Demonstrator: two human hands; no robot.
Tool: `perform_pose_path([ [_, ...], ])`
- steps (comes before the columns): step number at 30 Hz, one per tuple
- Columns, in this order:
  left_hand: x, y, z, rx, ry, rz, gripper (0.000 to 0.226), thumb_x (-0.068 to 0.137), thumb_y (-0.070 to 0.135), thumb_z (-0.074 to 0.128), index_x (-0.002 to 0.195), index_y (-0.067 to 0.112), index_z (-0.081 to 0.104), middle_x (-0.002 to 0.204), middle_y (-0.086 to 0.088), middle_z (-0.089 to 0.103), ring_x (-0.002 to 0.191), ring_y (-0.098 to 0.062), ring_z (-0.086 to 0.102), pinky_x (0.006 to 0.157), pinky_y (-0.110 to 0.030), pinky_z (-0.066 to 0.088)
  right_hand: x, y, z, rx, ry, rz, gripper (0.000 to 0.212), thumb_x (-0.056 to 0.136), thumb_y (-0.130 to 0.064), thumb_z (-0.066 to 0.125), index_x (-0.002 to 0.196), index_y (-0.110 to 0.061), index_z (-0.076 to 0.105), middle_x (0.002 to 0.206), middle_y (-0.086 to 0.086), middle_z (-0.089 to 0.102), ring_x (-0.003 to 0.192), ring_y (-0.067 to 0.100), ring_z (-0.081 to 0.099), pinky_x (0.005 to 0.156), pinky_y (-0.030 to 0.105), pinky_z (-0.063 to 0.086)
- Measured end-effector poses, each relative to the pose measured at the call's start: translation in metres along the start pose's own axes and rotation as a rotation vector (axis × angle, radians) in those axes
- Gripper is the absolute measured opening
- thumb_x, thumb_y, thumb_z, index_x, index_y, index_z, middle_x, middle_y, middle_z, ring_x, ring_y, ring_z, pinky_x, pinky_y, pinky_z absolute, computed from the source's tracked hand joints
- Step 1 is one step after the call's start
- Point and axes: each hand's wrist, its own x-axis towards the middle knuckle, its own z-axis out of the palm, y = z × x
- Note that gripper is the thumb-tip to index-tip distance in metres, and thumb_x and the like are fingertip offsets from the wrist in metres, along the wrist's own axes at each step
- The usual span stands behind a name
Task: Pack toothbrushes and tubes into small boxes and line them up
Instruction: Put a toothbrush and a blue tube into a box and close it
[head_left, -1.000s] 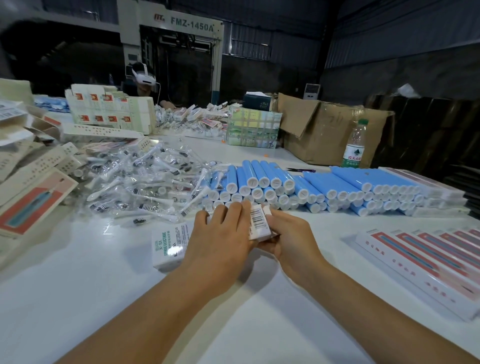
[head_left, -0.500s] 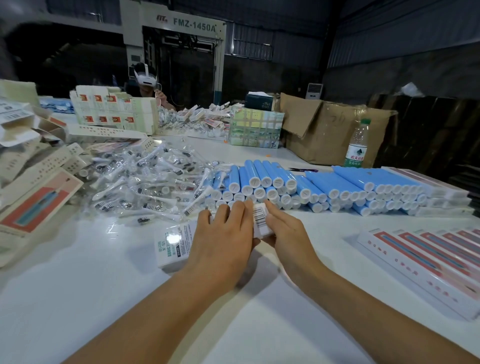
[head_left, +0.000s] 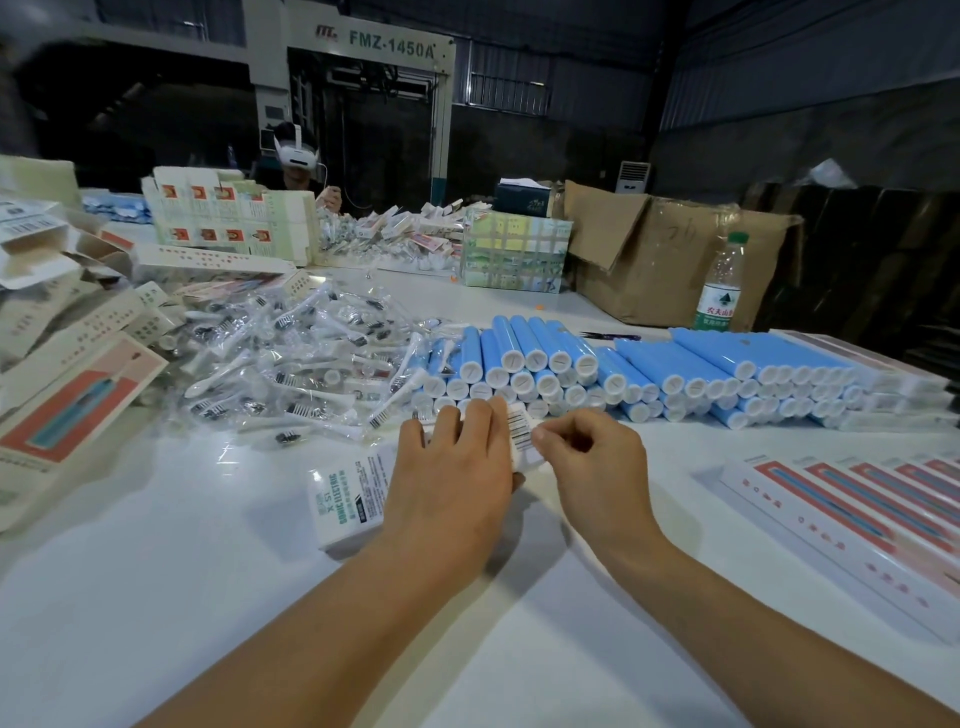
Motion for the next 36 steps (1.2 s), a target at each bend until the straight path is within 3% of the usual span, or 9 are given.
perform_pose_path([
  [3,0.001,-0.004,-0.001,-0.027,0.043,-0.025,0.071,0.08,0.049,0.065,0.133,0.004,0.051,0.111,-0.006,0.059,0.092,-0.025,0.058,0.071,-0.038,0.043,-0.001,-0.001,-0.002,0.008,-0.009,-0.055,0.023,0.084,-0.011,0.069,0.069,-0.028,0.065,0.078,-0.001,0.064,0.07,0.003,0.055,0.064,0.011,0.042],
  [8,0.003,-0.007,0.008,-0.068,0.024,-0.085,0.071,0.095,0.053,0.029,0.148,0.01,0.008,0.137,-0.002,0.032,0.12,-0.023,0.038,0.089,-0.038,0.03,0.002,0.001,-0.001,0.111,-0.055,0.124,0.014,0.082,-0.02,0.071,0.072,-0.013,0.066,0.065,-0.003,0.063,0.059,0.003,0.052,0.06,0.023,0.045],
  [17,0.004,0.0,0.003,-0.01,0.003,-0.097,0.066,0.099,0.05,0.027,0.145,0.007,0.009,0.133,-0.004,0.034,0.116,-0.025,0.039,0.085,-0.038,0.029,-0.005,-0.001,0.005,-0.057,-0.036,-0.077,0.025,0.088,-0.012,0.064,0.065,-0.015,0.054,0.064,-0.002,0.054,0.059,0.002,0.045,0.057,0.012,0.038],
  [22,0.01,-0.009,-0.006,-0.099,-0.031,-0.134,0.065,0.097,0.053,0.022,0.146,0.013,0.009,0.137,-0.003,0.031,0.123,-0.024,0.037,0.09,-0.038,0.032,0.0,-0.003,0.001,0.128,-0.074,-0.02,0.025,0.093,-0.012,0.055,0.069,-0.016,0.06,0.06,-0.007,0.052,0.054,0.001,0.042,0.055,0.014,0.036],
  [24,0.019,-0.021,-0.018,-0.36,0.014,-0.215,0.067,0.091,0.058,0.018,0.146,0.019,0.017,0.135,-0.002,0.037,0.119,-0.024,0.044,0.084,-0.037,0.037,0.002,-0.007,-0.001,0.31,-0.086,0.013,0.026,0.098,-0.015,0.048,0.083,-0.025,0.067,0.067,-0.012,0.057,0.06,0.001,0.047,0.057,0.016,0.04],
  [27,0.034,-0.04,-0.033,-1.125,0.165,-0.473,0.051,0.096,0.053,0.026,0.144,0.036,0.028,0.134,0.005,0.048,0.11,-0.02,0.054,0.079,-0.031,0.042,0.0,-0.008,0.0,0.37,-0.139,0.009,0.024,0.099,-0.019,0.045,0.1,-0.033,0.064,0.082,-0.016,0.06,0.068,-0.001,0.052,0.061,0.017,0.043],
  [30,0.038,-0.048,-0.026,-1.924,0.144,-0.908,0.023,0.102,0.036,0.036,0.118,0.039,0.053,0.102,0.001,0.063,0.093,-0.023,0.063,0.071,-0.036,0.052,-0.006,-0.004,0.006,0.318,-0.272,0.025,0.017,0.097,-0.024,0.051,0.103,-0.036,0.062,0.088,-0.015,0.059,0.071,-0.005,0.054,0.06,0.013,0.043],
  [32,0.036,-0.046,-0.014,-2.126,0.131,-1.091,0.018,0.102,0.026,0.037,0.108,0.031,0.053,0.091,-0.005,0.062,0.086,-0.025,0.062,0.07,-0.04,0.052,-0.009,-0.003,0.01,0.272,-0.374,0.072,0.018,0.087,-0.041,0.055,0.104,-0.04,0.061,0.088,-0.016,0.059,0.073,-0.005,0.053,0.06,0.012,0.042],
  [36,0.032,-0.041,-0.001,-2.154,0.219,-1.261,0.024,0.101,0.019,0.037,0.119,0.029,0.05,0.086,-0.009,0.059,0.078,-0.025,0.057,0.072,-0.042,0.049,-0.014,-0.005,0.019,0.16,-0.518,0.102,0.045,0.069,-0.052,0.059,0.114,-0.046,0.056,0.103,-0.01,0.052,0.076,-0.006,0.051,0.054,0.012,0.044],
])
